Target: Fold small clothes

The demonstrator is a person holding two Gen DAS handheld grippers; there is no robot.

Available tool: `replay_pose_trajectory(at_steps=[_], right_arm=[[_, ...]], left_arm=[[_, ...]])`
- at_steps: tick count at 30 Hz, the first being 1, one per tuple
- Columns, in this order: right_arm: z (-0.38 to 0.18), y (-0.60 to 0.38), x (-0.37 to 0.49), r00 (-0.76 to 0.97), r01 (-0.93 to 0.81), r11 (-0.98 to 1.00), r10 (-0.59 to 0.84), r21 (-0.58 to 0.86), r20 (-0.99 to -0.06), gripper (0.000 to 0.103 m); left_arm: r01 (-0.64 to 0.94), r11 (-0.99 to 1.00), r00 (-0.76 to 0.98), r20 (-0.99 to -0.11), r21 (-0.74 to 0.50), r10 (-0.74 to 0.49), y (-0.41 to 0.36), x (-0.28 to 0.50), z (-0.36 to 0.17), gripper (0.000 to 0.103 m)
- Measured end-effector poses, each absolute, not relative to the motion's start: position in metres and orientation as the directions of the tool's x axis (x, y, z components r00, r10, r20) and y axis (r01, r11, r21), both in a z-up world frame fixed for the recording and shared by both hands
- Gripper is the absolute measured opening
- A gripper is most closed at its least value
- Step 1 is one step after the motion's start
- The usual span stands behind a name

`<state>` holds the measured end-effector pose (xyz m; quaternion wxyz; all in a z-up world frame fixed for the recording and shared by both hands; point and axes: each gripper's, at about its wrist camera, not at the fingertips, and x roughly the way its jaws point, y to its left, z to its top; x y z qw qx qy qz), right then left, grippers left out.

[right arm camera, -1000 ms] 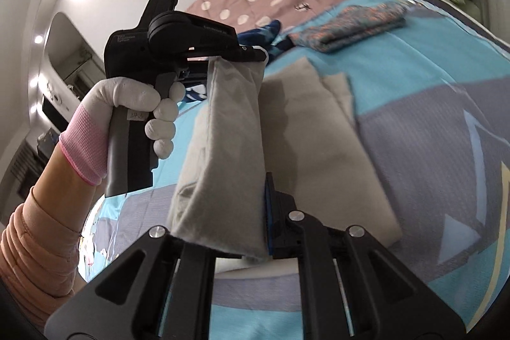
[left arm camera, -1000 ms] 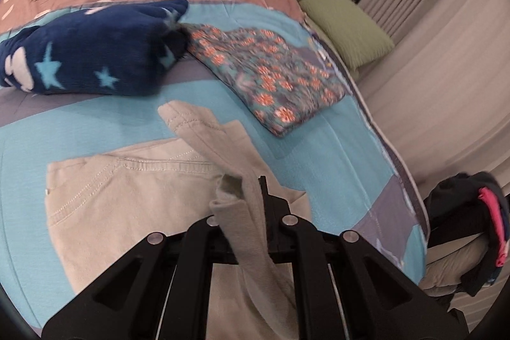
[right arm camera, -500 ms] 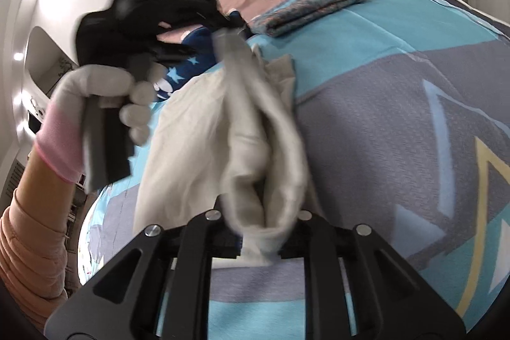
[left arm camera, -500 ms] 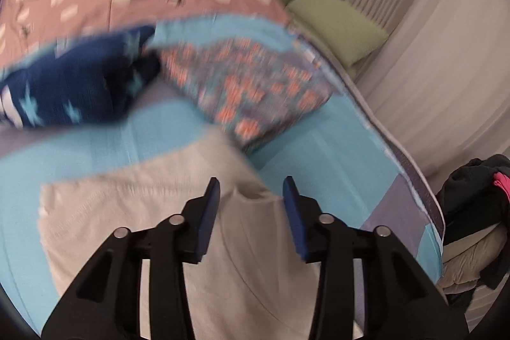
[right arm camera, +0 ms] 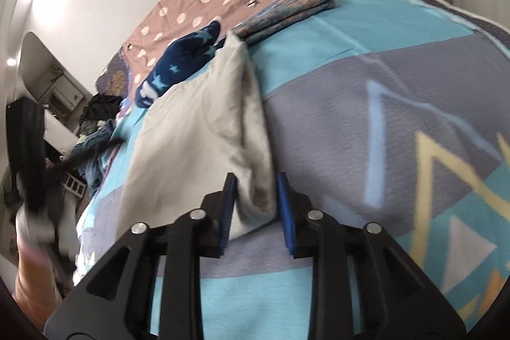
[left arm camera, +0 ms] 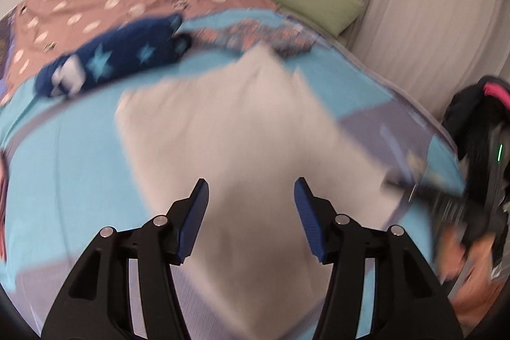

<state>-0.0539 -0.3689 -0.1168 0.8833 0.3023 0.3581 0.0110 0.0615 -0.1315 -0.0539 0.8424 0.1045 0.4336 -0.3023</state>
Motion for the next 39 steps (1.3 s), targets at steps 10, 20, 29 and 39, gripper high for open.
replay_pose_trajectory(at_steps=[10,20,29,39], right_arm=[[-0.088,-0.343,-0.042,0.773,-0.007,0.871,0.316,0.491,-0.55,0.026],[-0.088,-0.354,-0.022,0.714,0.174,0.934,0.098,0.311,-0.694,0.014],[-0.065,-0.341,0.049,0.68,0.026,0.957,0.196,0.291,-0.707,0.022],[-0.116,-0.364,0.101,0.616,0.09,0.94,0.206,0.328,-0.76,0.03]], left_arm=[[0.485,0.857,0.42,-0.814,-0.173,-0.402,-0.068,0.029,-0.093,0.067],[0.524,0.845,0.488,-0.778,-0.101,-0.396,-0.07,0.024,-0.088,0.064],[0.605,0.786,0.512,-0.694,-0.126,-0.505,-0.106,0.054,-0.062,0.035],[0.522,0.839,0.498,-0.743,-0.155,-0.447,-0.102,0.108,-0.101,0.034]])
